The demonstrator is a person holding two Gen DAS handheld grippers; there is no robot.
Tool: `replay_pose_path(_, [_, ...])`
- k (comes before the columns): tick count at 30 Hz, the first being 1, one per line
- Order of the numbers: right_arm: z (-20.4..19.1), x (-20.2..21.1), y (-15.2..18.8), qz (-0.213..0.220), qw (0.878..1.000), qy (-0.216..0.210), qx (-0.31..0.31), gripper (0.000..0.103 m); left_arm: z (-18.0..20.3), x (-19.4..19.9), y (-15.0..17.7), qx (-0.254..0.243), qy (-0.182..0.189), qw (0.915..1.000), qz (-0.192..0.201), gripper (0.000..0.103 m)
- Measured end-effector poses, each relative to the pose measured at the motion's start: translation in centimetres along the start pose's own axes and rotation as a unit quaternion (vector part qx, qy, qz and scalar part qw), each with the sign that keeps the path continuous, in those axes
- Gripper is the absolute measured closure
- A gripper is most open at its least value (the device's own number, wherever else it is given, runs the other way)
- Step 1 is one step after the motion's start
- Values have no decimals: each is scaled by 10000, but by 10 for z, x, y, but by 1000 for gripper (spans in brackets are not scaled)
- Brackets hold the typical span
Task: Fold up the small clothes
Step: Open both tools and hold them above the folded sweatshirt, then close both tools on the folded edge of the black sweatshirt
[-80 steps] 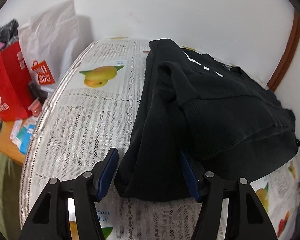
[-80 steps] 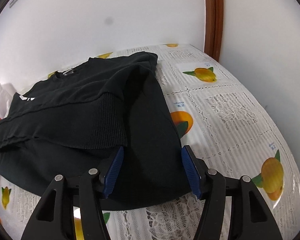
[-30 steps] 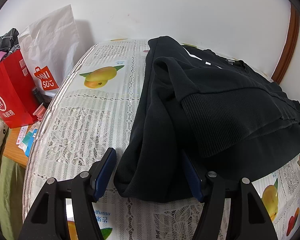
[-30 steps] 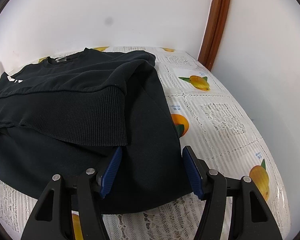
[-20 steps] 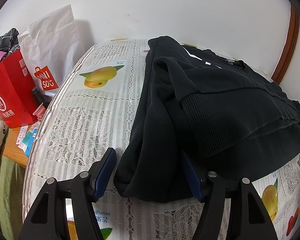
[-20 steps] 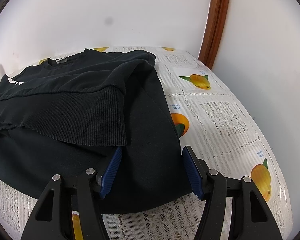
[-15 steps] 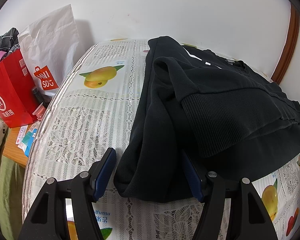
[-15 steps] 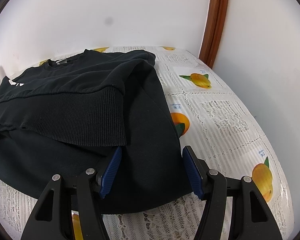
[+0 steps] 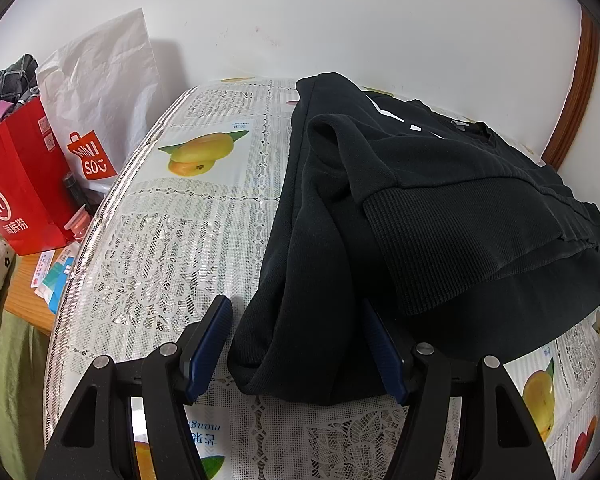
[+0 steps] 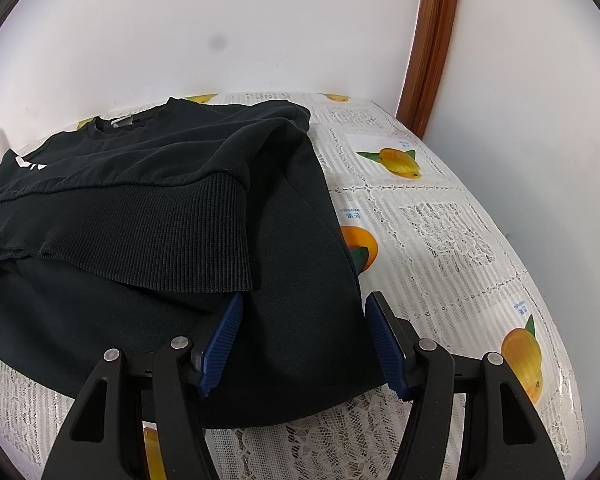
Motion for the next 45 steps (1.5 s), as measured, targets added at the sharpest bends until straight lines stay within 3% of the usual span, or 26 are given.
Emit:
replay_pose_path(12, [0,0,0,-12,10000,-41,-35,42,-1,1,0,5,0,10000,7,40])
replay_pose_path(23, [0,-1,0,-10,10000,-32,-29,42,4,4,-2,-95,182,9998,61,63])
replay_pose_path(29, [1,-1,0,-7,10000,-67,-35,42,6,6,-2,-153,173,9997,69,69])
replay_pose_path(34, [0,0,0,12,9999,-101,-6,46,3,7,-1,-91,204,9997,68,71])
replay_pose_path(43, [-1,2,0,49,9999,-119,20,57,12,16,6,-247,-121,9995,133,83])
replay_pose_path(45, [-2,4,1,56,9999,-91,46,63,16,19,8,-304,-211,9992,158,86])
Point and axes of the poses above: each gripper's, at about its wrist camera, not at the fingertips, and x roughly against the way its jaws point, z to its right, y to its underside, the point moved 4 cm from there along -x, roughly the way its jaws point
